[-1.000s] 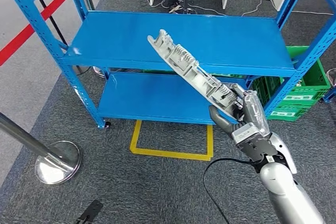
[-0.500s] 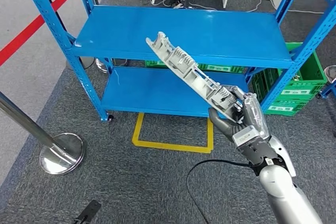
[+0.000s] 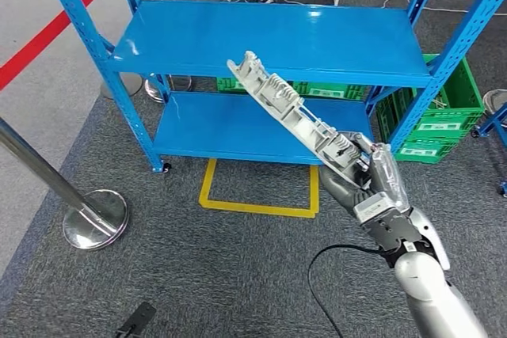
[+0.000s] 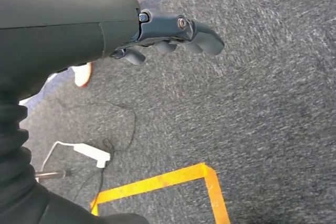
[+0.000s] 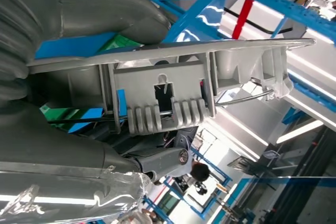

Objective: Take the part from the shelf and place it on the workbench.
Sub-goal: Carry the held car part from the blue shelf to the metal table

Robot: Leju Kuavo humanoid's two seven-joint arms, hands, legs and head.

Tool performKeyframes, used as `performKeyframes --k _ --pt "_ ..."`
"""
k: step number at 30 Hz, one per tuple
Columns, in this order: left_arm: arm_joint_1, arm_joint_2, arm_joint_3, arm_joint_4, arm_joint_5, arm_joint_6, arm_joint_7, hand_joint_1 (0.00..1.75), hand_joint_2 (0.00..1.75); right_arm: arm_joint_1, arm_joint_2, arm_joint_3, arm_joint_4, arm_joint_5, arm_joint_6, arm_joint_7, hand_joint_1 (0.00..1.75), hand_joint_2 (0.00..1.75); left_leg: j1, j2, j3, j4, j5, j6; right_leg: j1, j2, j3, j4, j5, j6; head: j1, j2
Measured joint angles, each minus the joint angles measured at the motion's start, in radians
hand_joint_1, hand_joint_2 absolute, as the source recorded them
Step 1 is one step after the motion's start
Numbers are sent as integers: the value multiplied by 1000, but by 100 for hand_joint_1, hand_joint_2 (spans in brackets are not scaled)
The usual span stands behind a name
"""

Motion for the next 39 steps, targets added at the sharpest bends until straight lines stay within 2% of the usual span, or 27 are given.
performKeyframes --k 2,3,4,5,7,8,9,10,12,13,14,15,17,19,22,23,24,25,27,28,30,32,34,36,37,38,39 --pt "1 -1 0 0 -1 0 0 0 175 2 0 -1 -1 0 0 -1 175 175 0 1 -8 -5 9 14 -2 0 -5 0 9 13 0 0" --pt "2 -1 0 0 -1 -1 0 0 175 4 -1 -1 -2 0 0 -1 175 175 1 2 -13 -5 15 21 -3 0 -13 9 -3 19 1 0" --pt "3 0 1 0 -1 -1 0 0 175 5 -1 -2 -2 0 0 -1 175 175 3 3 -19 -7 23 28 -4 -1 -25 38 -30 25 3 0" --pt "2 0 1 0 -1 -1 -1 0 175 7 -2 -2 -3 0 0 -1 175 175 4 4 -27 -8 31 33 -6 -1 -44 88 -71 30 4 0" --pt "3 1 1 0 -2 2 -8 0 175 10 -2 -3 -3 -1 0 -1 175 175 3 4 -44 -7 44 37 -7 -2 -85 224 -151 37 6 0" --pt "3 1 1 0 -2 4 -15 0 175 13 -2 -3 -3 -1 0 0 175 175 3 4 -53 -7 50 37 -7 -2 -94 273 -168 39 6 0" --pt "4 2 1 0 -2 7 -22 0 175 16 -2 -4 -3 -1 0 0 175 175 3 4 -60 -7 55 36 -7 -2 -85 285 -164 39 7 0" --pt "4 2 1 0 -2 10 -30 0 175 19 -2 -5 -3 -2 0 1 175 175 3 4 -66 -7 59 35 -7 -2 -56 255 -145 38 6 0" --pt "4 3 1 0 -2 18 -42 0 175 21 -2 -6 -5 -3 0 2 175 175 1 9 -72 -6 66 29 -4 -20 42 115 -105 33 6 0" --pt "4 4 1 0 -3 21 -45 0 175 20 -2 -6 -6 -4 1 2 175 175 -1 12 -75 -5 69 25 -1 -31 84 52 -97 29 6 0" --pt "4 5 1 0 -4 22 -45 0 175 19 -1 -6 -8 -4 1 2 175 175 -2 15 -77 -5 73 20 2 -39 108 12 -96 23 6 0" --pt "4 6 1 0 -6 22 -44 0 175 18 -1 -6 -10 -4 2 2 175 175 -4 19 -79 -4 76 15 6 -40 115 -4 -100 17 5 0" --pt "4 7 1 0 -8 19 -29 0 175 19 -1 -8 -12 -4 3 3 175 175 -3 28 -82 -3 78 4 4 -27 107 -9 -92 2 5 0" --pt "4 8 1 0 -7 16 -8 0 175 25 -1 -12 -20 -3 2 4 175 175 -2 27 -101 36 44 -7 1 -14 101 -14 -82 -13 0 0" --pt "5 9 2 0 -1 15 0 0 175 51 -1 -22 -44 -1 0 6 175 175 -1 19 -185 223 -54 -16 0 5 89 -15 -74 -23 -7 0" --pt "5 9 2 0 0 15 -1 0 175 60 -1 -25 -51 -1 0 6 175 175 -1 17 -205 271 -63 -16 0 13 87 -14 -73 -24 -8 0" --pt "6 9 3 0 1 16 -2 0 175 68 -1 -28 -55 -1 0 6 175 175 -1 16 -209 283 -52 -15 0 22 86 -14 -72 -23 -8 0" --pt "6 10 4 0 1 17 -3 0 175 75 -1 -30 -59 0 -1 7 175 175 -1 13 -195 257 -23 -13 0 31 85 -14 -71 -23 -8 0" --pt "5 11 4 0 2 18 -4 0 175 81 -1 -32 -67 1 -1 8 175 175 0 -11 -131 135 45 -5 1 51 83 -12 -70 -19 -8 0" --pt "4 11 5 0 4 18 -4 0 175 82 -1 -33 -72 2 -1 8 175 175 2 -26 -102 78 66 -1 2 60 80 -10 -69 -16 -7 0" --pt "2 11 6 0 8 18 -4 0 175 85 -1 -37 -82 5 -2 8 175 175 5 -42 -74 20 68 5 3 78 68 -5 -64 -5 -7 0" --pt "-1 10 7 0 10 18 -3 0 175 92 -3 -44 -89 6 -3 8 175 175 9 -28 -75 7 60 12 3 87 55 0 -62 6 -7 0" --pt "-2 9 8 0 9 18 0 0 175 97 -4 -49 -93 6 -3 8 175 175 13 -11 -75 2 60 20 4 55 27 46 -91 20 1 0" --pt "-1 11 9 0 5 17 1 0 175 99 -5 -50 -94 6 -3 8 175 175 11 7 -75 1 60 26 -1 13 -30 172 -154 33 10 0" --pt "0 11 9 0 4 16 3 0 175 99 -5 -50 -94 7 -3 8 175 175 10 16 -75 2 60 27 -4 4 -60 238 -178 37 10 0" --pt "0 11 10 0 3 16 4 0 175 100 -5 -50 -95 8 -3 8 175 175 9 25 -75 2 60 27 -5 0 -80 281 -187 39 10 0" --pt "1 11 11 0 3 15 5 0 175 101 -5 -50 -95 10 -3 8 175 175 9 35 -74 2 60 27 -6 -2 -81 283 -176 40 10 0"
